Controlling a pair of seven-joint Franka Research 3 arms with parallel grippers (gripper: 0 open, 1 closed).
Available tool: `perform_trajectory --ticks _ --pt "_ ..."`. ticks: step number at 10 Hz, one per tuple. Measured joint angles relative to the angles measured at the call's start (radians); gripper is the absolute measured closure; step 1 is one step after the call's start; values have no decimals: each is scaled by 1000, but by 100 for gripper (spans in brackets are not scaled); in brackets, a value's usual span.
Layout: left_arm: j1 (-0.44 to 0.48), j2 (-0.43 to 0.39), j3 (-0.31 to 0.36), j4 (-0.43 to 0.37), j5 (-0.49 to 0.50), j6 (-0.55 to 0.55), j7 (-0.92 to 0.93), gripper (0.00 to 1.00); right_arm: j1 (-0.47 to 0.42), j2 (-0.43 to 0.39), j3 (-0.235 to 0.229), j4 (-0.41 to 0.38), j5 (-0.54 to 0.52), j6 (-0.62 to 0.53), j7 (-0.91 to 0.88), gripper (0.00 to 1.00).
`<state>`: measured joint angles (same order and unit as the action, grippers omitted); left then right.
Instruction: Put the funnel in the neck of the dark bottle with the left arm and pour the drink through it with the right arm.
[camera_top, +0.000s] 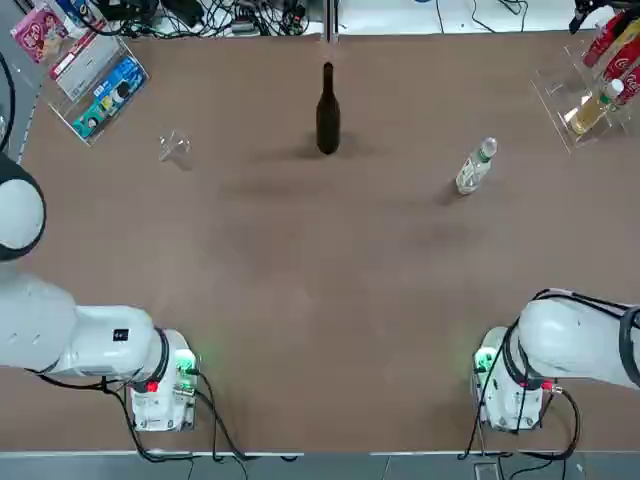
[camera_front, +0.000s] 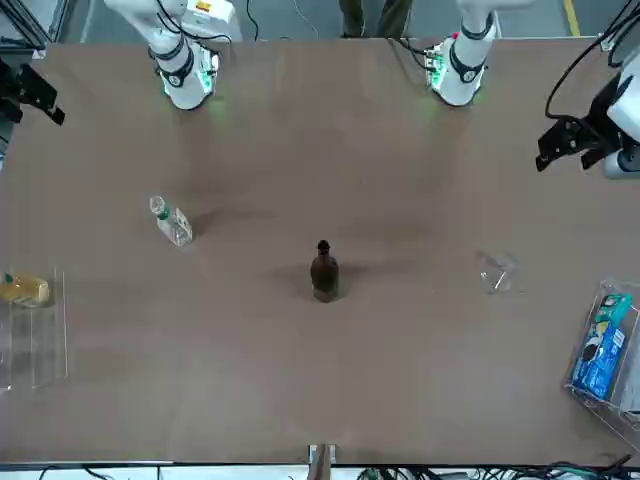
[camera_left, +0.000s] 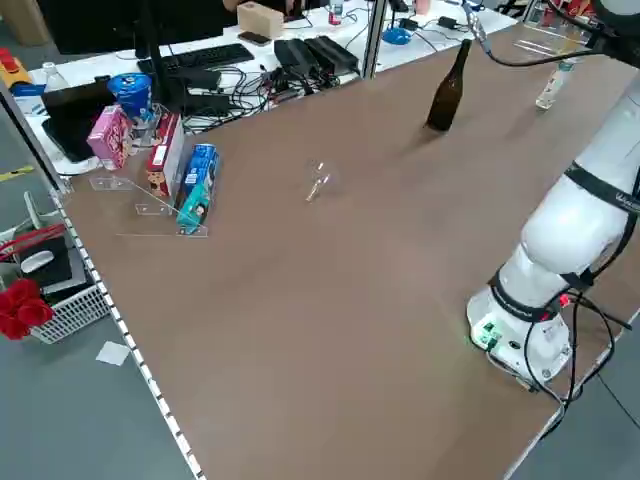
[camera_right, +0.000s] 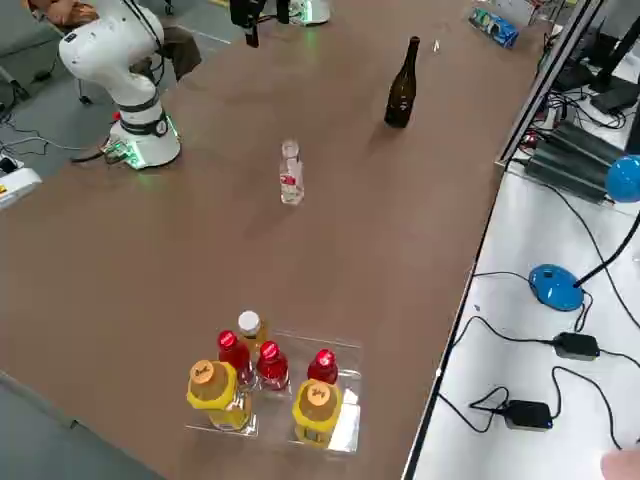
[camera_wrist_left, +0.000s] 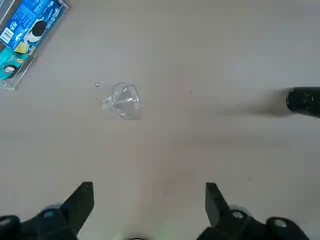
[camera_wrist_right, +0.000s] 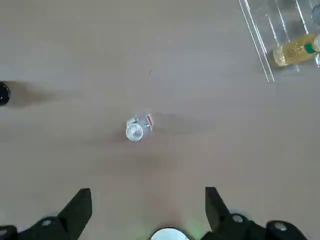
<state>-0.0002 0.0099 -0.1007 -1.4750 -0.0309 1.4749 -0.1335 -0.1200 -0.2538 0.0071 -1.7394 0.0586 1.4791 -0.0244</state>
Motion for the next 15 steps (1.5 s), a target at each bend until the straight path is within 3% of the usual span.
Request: perform_trajectory --ticks 5,8,10,12,15 --pt "1 1 5 0 15 3 0 3 0 0 4 -1 0 0 -1 0" --pt "-9 48 -22 -7 140 11 19 2 0 0 6 -1 0 2 -2 0" --pt "-15 134 -56 -25 251 23 10 4 0 0 6 -2 0 4 -23 0" --pt "-16 229 -62 -73 363 137 -6 5 -1 1 -2 -3 0 16 -123 0" --pt "-16 267 -62 -262 507 358 -120 2 -24 4 -43 -10 12 23 -346 0"
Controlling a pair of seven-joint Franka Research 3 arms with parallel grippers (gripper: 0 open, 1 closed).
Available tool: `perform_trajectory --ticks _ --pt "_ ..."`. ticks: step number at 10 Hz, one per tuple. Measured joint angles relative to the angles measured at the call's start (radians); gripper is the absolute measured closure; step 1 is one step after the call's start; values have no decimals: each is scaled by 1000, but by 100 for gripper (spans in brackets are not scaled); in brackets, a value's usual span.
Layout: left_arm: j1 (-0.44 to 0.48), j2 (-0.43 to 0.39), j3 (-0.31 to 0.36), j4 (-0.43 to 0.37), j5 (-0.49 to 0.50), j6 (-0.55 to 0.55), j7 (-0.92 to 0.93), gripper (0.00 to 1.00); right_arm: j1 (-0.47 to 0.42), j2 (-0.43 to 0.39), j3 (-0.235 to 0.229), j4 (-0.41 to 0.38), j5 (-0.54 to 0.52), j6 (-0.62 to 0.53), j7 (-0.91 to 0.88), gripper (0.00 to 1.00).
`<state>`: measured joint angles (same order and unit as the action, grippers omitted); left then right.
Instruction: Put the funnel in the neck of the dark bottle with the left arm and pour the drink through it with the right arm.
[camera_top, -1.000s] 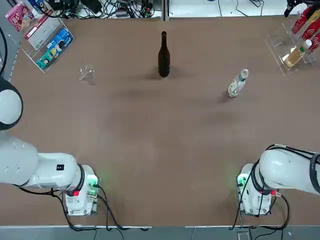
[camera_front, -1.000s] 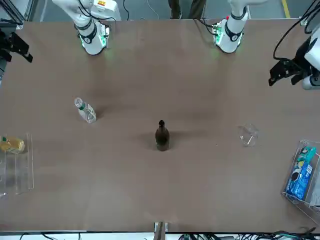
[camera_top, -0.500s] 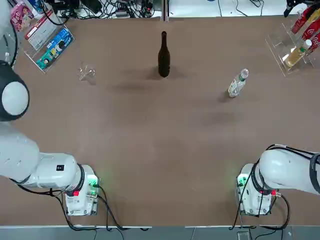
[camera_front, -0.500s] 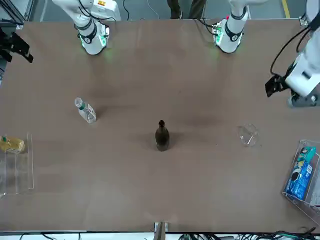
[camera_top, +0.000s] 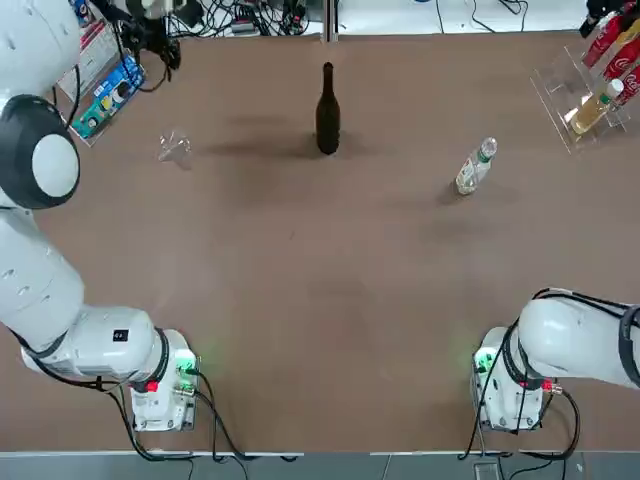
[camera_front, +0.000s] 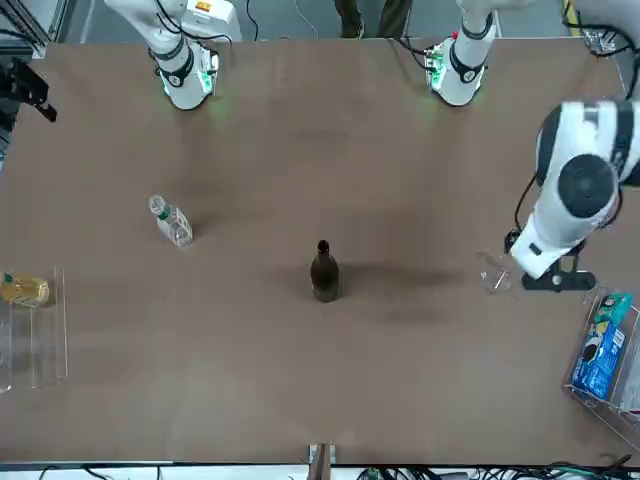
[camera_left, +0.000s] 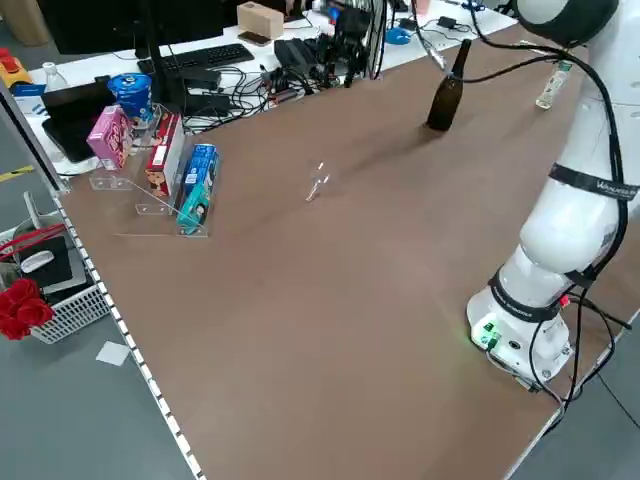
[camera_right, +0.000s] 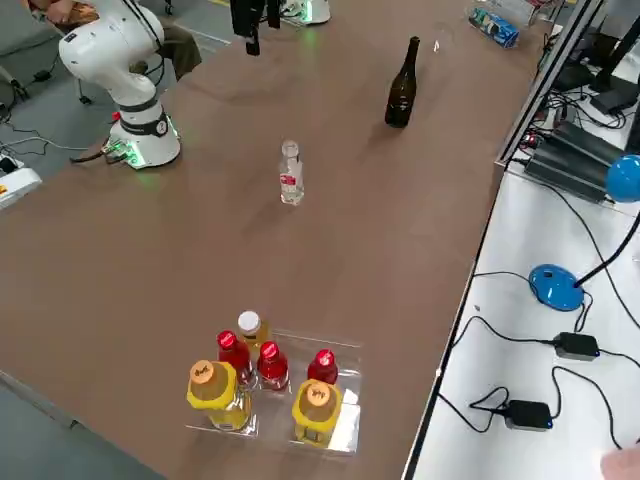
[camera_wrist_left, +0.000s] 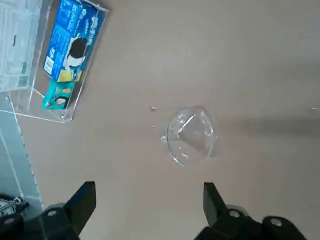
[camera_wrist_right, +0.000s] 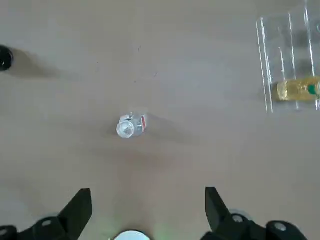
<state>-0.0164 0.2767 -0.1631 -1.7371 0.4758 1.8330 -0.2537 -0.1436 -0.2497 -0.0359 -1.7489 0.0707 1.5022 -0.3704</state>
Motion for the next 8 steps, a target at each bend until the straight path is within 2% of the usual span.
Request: perform_trajectory --ticks 2,4,6,8 --pt "-1 33 -2 -122 127 128 -131 1 -3 8 -59 -26 43 18 -220 0" --pt "-5 104 -4 -158 224 183 -236 1 -6 36 -133 -63 133 30 -433 0" --pt "-4 199 -3 -173 375 186 -341 2 -8 108 -211 -79 232 37 -668 0" --pt "6 253 3 -207 484 186 -426 7 -16 227 -281 -83 356 48 -931 0"
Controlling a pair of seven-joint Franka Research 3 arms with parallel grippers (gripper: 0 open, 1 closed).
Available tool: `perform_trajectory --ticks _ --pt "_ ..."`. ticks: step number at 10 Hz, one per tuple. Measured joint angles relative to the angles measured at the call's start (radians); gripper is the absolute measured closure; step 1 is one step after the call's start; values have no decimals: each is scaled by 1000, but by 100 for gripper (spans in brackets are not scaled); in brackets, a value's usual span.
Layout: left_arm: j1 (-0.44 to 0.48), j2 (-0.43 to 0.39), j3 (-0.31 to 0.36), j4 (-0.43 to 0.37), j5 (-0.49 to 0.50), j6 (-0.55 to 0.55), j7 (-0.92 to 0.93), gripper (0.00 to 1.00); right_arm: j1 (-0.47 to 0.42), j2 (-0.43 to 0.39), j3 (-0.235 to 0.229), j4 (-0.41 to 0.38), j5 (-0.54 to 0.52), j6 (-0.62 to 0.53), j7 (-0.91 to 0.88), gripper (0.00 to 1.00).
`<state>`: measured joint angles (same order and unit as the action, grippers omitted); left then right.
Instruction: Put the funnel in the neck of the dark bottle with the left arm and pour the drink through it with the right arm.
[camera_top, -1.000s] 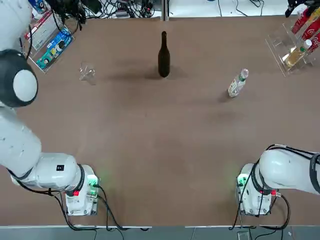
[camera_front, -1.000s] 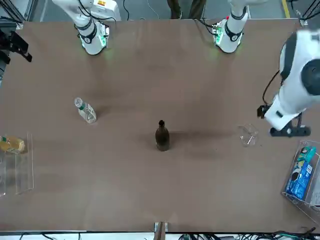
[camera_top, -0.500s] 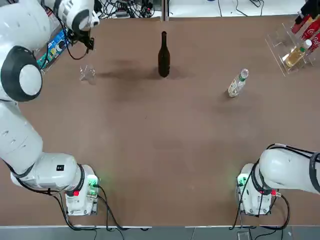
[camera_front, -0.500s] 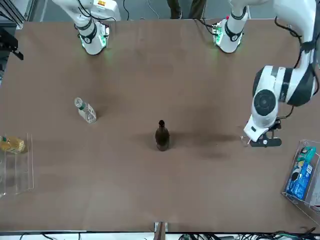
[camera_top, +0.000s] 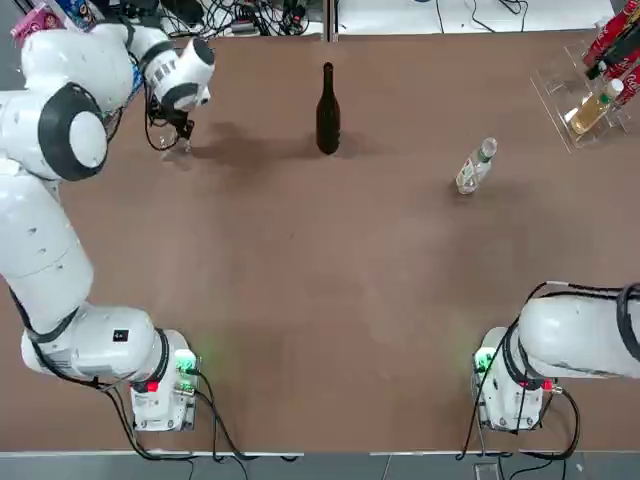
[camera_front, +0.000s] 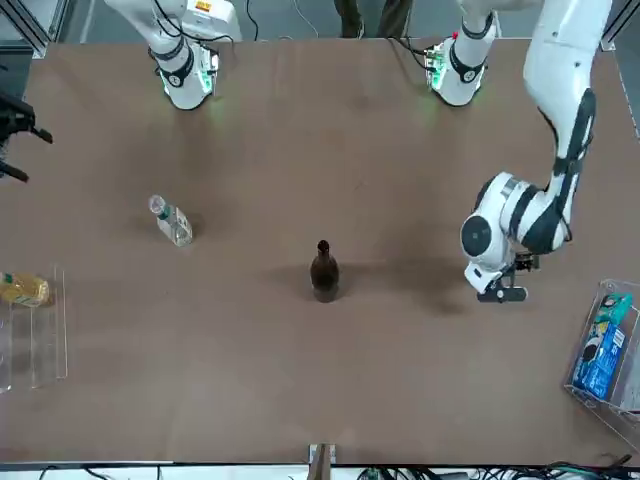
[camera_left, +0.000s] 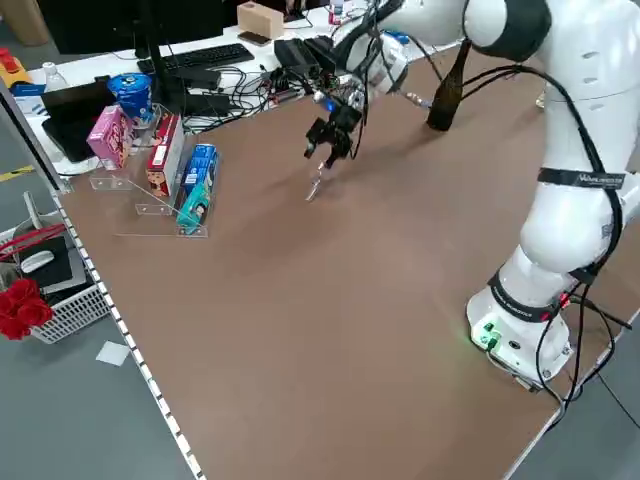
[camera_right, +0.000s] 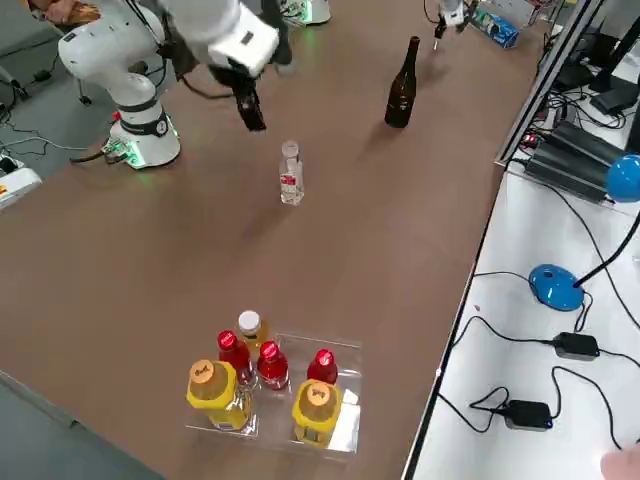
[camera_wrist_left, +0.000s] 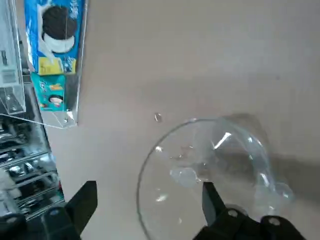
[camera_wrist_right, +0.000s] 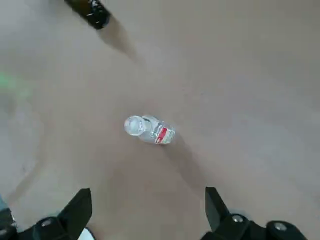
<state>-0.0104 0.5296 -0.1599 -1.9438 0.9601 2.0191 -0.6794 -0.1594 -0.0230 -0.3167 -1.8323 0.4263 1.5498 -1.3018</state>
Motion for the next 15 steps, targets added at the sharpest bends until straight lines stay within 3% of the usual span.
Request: perform_trajectory --ticks 1,2,4,5,7,8,9,12,15 --pt "5 10 1 -6 18 0 -20 13 -12 61 -13 0 54 11 -129 0" --pt "8 10 1 -6 21 0 -23 32 -22 116 -18 0 107 18 -267 0" --pt "7 5 1 -5 21 -1 -21 46 -32 205 -19 2 174 22 -508 0" --pt "7 0 1 -4 22 -1 -20 47 -33 240 -19 3 203 23 -605 0" --pt "6 -6 -1 -3 22 -2 -12 66 -42 327 -20 4 280 21 -778 0" --pt "5 -6 -1 -3 22 -4 -2 70 -49 377 -21 5 322 13 -868 0" --pt "4 -8 -2 -1 22 -6 15 87 -57 424 -21 5 360 -13 -947 0" --pt "1 -36 -7 4 11 -12 38 89 -81 554 -22 7 444 -115 -1165 0" --pt "-2 -133 -11 50 -209 -18 227 89 -83 661 -21 8 502 -187 -1377 0"
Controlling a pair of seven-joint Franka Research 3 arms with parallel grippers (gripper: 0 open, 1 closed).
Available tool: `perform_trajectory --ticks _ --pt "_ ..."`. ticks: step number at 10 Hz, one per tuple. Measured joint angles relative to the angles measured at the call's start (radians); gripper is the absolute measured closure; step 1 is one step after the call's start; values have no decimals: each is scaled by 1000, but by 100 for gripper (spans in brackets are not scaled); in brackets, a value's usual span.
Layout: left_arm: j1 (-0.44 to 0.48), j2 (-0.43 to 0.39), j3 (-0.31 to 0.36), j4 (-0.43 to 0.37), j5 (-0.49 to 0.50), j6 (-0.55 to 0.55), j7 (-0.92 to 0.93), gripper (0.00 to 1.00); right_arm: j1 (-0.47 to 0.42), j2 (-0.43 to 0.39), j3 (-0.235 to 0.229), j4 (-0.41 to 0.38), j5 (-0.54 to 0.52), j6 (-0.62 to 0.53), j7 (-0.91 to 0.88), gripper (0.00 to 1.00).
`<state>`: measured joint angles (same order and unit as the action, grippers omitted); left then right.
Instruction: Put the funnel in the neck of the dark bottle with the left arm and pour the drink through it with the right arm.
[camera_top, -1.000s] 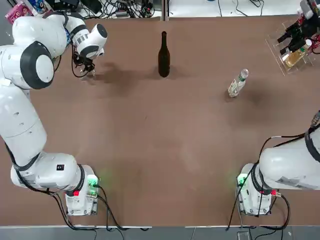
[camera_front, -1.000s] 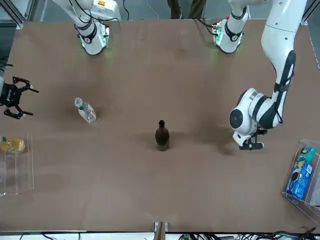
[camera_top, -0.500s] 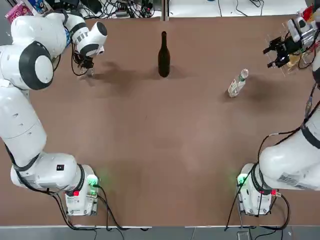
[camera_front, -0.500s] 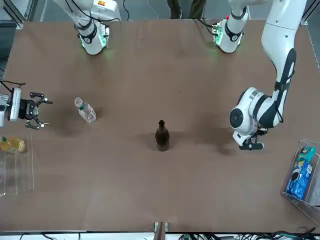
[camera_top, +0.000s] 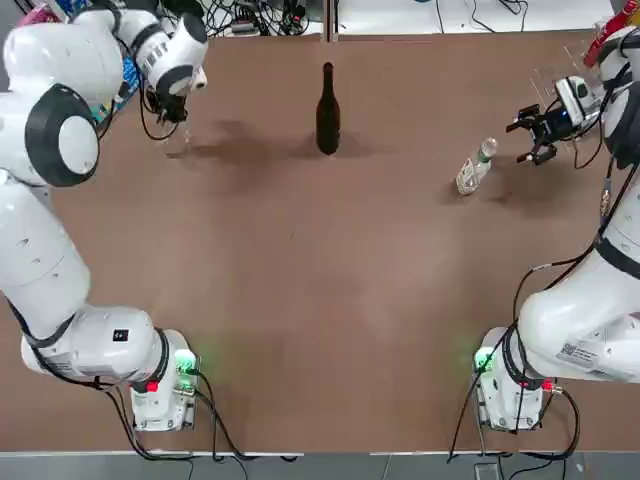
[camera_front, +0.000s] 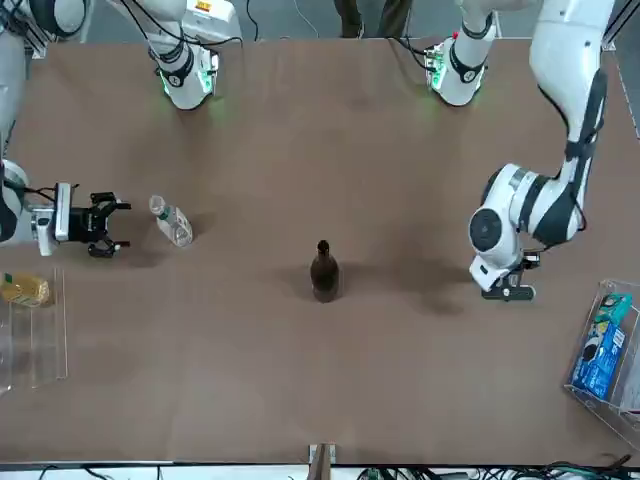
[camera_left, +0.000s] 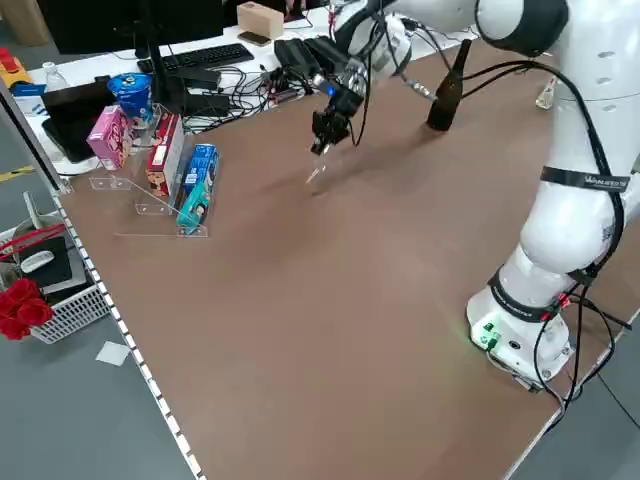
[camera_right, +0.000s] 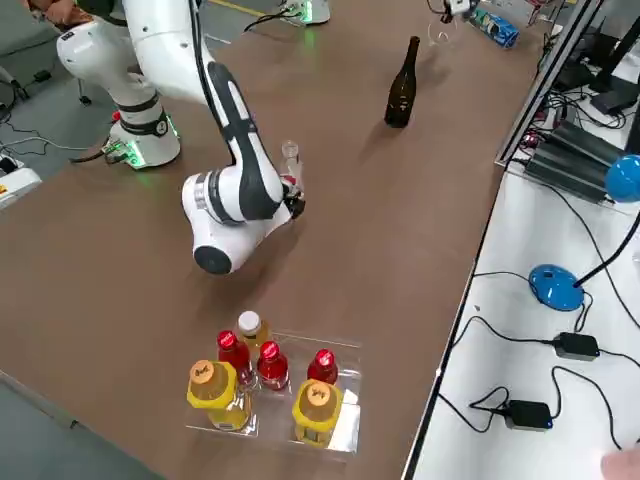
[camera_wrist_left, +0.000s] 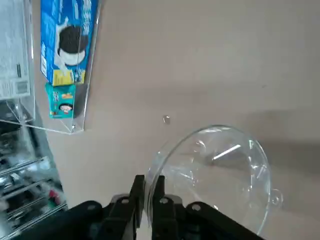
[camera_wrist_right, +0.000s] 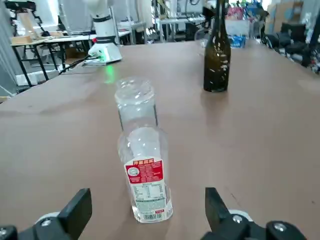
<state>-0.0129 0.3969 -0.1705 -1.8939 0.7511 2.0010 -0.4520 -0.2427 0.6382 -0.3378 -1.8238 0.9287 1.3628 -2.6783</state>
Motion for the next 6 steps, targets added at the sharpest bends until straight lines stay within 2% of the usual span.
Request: perform_trajectory --ticks 3,5,6 --pt "-4 -135 -37 131 -311 -126 177 89 0 45 3 0 19 -18 -64 0" --pt "-11 -206 -49 249 -551 -173 208 89 1 95 7 0 46 -40 -88 0" --pt "-11 -251 -52 276 -660 -182 216 89 1 123 11 0 56 -46 -94 0"
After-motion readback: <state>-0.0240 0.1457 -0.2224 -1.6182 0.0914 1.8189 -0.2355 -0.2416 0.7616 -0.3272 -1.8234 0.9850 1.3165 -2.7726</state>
